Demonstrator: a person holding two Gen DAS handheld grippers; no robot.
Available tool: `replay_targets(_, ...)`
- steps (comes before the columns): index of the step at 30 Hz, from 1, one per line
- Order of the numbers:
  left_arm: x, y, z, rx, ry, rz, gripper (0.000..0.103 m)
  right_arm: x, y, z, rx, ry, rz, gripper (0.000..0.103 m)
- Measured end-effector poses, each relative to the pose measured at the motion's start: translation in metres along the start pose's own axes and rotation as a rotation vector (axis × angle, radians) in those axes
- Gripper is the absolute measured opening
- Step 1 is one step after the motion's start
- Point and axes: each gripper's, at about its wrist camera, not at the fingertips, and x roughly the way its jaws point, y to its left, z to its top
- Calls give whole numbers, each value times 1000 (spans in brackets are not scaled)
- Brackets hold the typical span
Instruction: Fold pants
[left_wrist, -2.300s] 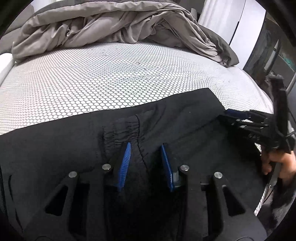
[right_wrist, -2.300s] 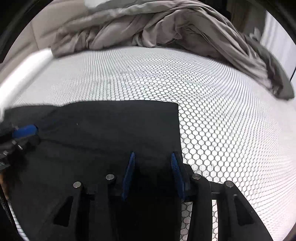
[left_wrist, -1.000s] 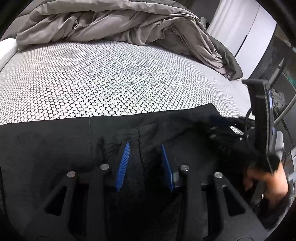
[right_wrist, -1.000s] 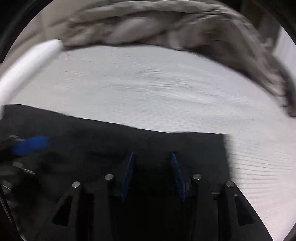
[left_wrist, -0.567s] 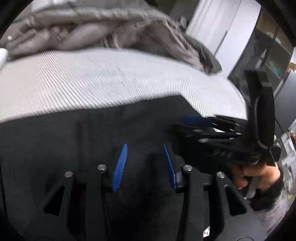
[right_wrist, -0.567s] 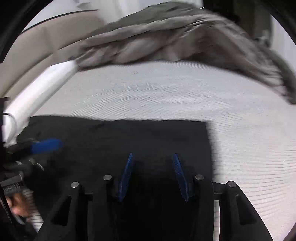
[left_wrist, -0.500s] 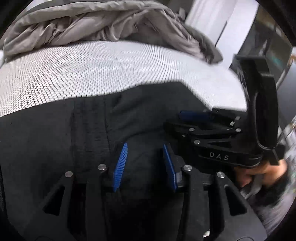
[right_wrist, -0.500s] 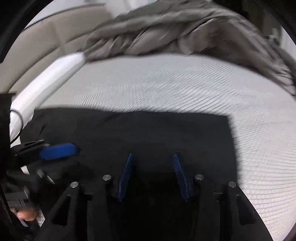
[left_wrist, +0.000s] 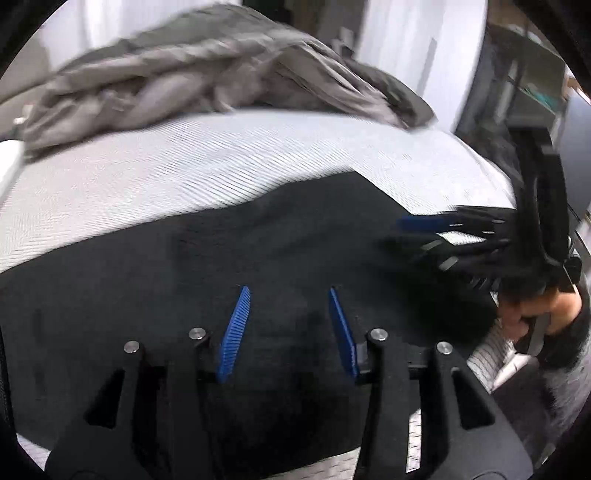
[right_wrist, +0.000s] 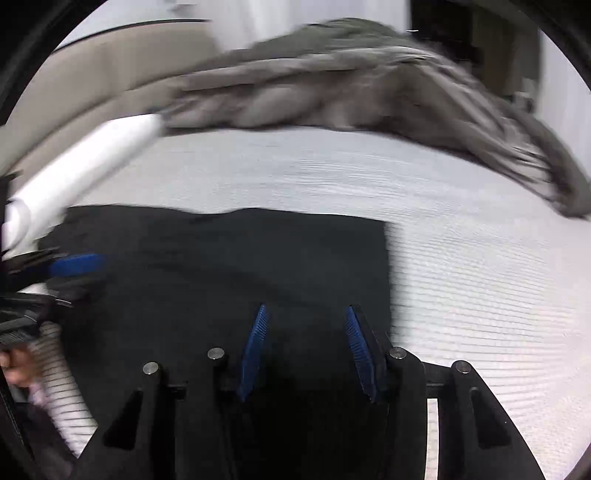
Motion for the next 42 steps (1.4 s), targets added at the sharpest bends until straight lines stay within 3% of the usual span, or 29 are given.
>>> replay_targets(1,11,-7,-3,21,40,-19,40,6,13,-2,-8,30,58,46)
replay_targets(3,22,-13,-12,79,75,28,40,25,28,-9,-36,109,101,46)
replay_targets(6,7,2,-19,54,65,-14,42,30,30,-24,-110,132,-6,46)
replay_targets(8,-4,12,-25,30,41,56,41,18,13,-33,-117,128,-87,46)
replay_targets(12,-21,3,-21,28,-26,103,42,-11,-11,-50,-47,78,-175,46)
replay_targets(13,-26,-5,-20,50,-50,87,42,-19,-8,-52,-42,69,-174,46)
replay_targets(15,-25,-20,-18,79,-62,43,45,-37,9,-53,-57,29,-94,46)
replay_targets(17,-13,-31,-21,87,-6,-44,46,-38,35,-50,-91,33,-25,46)
replay_targets(20,4,-38,-31,128,75,-28,46,-20,62,-56,-126,110,76,46)
replay_targets(22,-2,-31,-40,148,84,-52,46,-15,66,-68,-188,132,28,46)
replay_targets(25,-17,-14,-49,120,102,-80,46,-23,28,-71,-157,127,-14,46)
replay_targets(26,-28,-2,-51,85,87,-101,46,-31,9,-75,-124,118,-70,46)
replay_targets(28,-54,19,-50,6,45,-110,46,-45,-22,-83,-27,107,-87,57)
replay_targets(31,-95,57,-47,-122,-81,-44,53,-69,-74,-82,255,30,50,58)
replay_targets(34,-123,94,-52,-265,-160,70,54,-71,-98,-75,387,-18,155,58)
replay_targets(36,-134,119,-60,-374,-190,102,55,-54,-104,-72,444,5,219,58)
replay_targets(38,-140,144,-70,-479,-195,137,55,-20,-111,-67,506,80,336,58)
replay_targets(40,-143,168,-80,-559,-201,155,55,7,-104,-63,529,119,357,58)
replay_targets(41,-148,177,-87,-593,-204,162,55,12,-101,-55,519,106,351,55)
replay_targets(42,-155,188,-99,-641,-208,174,55,12,-98,-51,516,92,341,42)
